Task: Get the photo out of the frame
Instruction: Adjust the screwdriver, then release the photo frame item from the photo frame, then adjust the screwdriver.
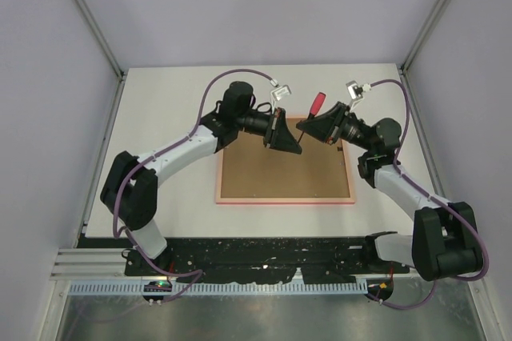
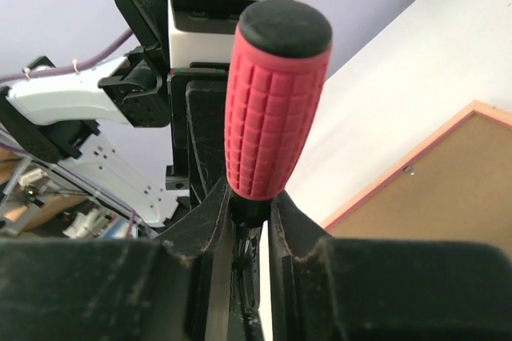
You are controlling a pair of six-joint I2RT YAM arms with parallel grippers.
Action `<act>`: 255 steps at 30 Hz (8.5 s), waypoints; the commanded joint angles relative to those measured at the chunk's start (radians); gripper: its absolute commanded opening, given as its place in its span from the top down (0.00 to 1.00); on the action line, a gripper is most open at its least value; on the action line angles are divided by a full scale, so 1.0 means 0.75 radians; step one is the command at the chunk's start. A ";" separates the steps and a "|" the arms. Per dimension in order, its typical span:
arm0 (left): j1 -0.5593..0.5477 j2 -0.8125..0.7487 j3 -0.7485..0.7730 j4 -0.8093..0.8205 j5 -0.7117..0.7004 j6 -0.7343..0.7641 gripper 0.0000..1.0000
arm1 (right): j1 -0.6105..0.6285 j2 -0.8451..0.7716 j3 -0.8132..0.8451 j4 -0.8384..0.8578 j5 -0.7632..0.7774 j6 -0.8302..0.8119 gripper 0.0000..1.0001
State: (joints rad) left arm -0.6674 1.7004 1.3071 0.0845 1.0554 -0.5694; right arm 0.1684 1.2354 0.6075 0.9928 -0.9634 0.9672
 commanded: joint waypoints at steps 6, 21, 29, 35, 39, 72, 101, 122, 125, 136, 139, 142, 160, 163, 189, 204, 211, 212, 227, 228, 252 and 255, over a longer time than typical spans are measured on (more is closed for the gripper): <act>0.000 -0.017 0.026 0.000 0.004 0.037 0.83 | 0.000 -0.005 0.020 0.147 0.014 -0.009 0.92; 0.082 -0.216 0.041 -0.877 -0.410 1.031 0.06 | -0.373 -0.152 -0.063 -0.052 -0.294 -0.816 0.93; -0.161 -0.302 -0.221 -0.878 -0.779 1.321 0.05 | -0.568 -0.262 -0.233 -0.555 -0.560 -1.833 0.92; -0.384 -0.230 -0.333 -0.796 -0.996 1.381 0.05 | -0.619 -0.203 -0.127 -1.292 -0.609 -2.594 0.92; -0.421 -0.173 -0.344 -0.751 -1.043 1.379 0.05 | -0.660 -0.166 -0.127 -1.434 -0.583 -2.823 0.92; -0.544 0.175 -0.192 -0.706 -1.243 1.420 0.49 | -0.668 0.173 0.080 -2.078 -0.468 -3.748 0.92; -0.542 0.067 -0.319 -0.818 -1.184 1.504 0.61 | -0.507 0.257 0.053 -1.938 -0.252 -3.897 0.92; -0.542 0.019 -0.356 -0.918 -1.123 1.549 0.77 | -0.505 0.314 -0.070 -1.694 -0.129 -4.114 0.92; -0.542 0.017 -0.350 -0.935 -1.109 1.551 0.78 | -0.505 0.306 -0.074 -1.684 -0.129 -4.149 0.92; -0.591 0.036 -0.352 -0.980 -1.096 1.589 0.85 | -0.478 0.382 -0.037 -1.674 -0.076 -4.296 0.92; -0.595 0.032 -0.354 -0.986 -1.096 1.596 0.89 | -0.474 0.412 -0.035 -1.639 -0.059 -4.337 0.92; -0.597 0.032 -0.350 -1.000 -1.094 1.600 0.90 | -0.470 0.441 -0.035 -1.594 -0.065 -4.364 0.92; -0.601 0.011 -0.362 -1.008 -1.096 1.598 0.95 | -0.468 0.484 -0.076 -1.191 -0.100 -4.304 0.92; -0.601 0.009 -0.366 -1.011 -1.090 1.598 0.96 | -0.468 0.492 -0.090 -1.119 -0.133 -4.276 0.92; -0.579 -0.087 -0.417 -0.951 -1.133 1.588 0.76 | -0.386 0.044 -0.064 -1.143 -0.378 -3.112 0.92; -0.440 -0.314 -0.260 -0.915 -1.043 1.491 0.13 | -0.380 -0.105 0.114 -1.082 -0.340 -1.938 0.92; -0.109 -0.339 0.106 -0.888 -0.861 1.154 0.11 | -0.323 -0.085 0.355 -1.209 -0.455 -1.353 0.92; -0.070 -0.334 0.141 -0.880 -0.831 1.117 0.11 | -0.305 -0.097 0.366 -1.244 -0.474 -1.369 0.92; 0.033 -0.373 0.143 -0.698 -0.244 0.692 0.09 | -0.063 -0.130 0.127 -0.414 -0.252 -0.496 0.92; 0.035 -0.365 0.133 -0.667 -0.221 0.653 0.08 | -0.063 -0.113 0.102 -0.195 -0.215 -0.277 0.92; 0.029 -0.054 0.206 -0.162 -0.139 0.070 0.16 | 0.131 0.241 0.153 0.490 0.205 0.263 0.92; 0.029 -0.048 0.190 -0.082 -0.096 0.021 0.19 | 0.131 0.263 0.159 0.517 0.211 0.263 0.92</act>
State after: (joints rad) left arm -0.6460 1.6737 1.4090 -0.1276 0.8967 -0.4706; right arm 0.2607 1.4242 0.6815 1.2663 -0.8379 1.1591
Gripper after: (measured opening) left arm 0.829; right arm 0.246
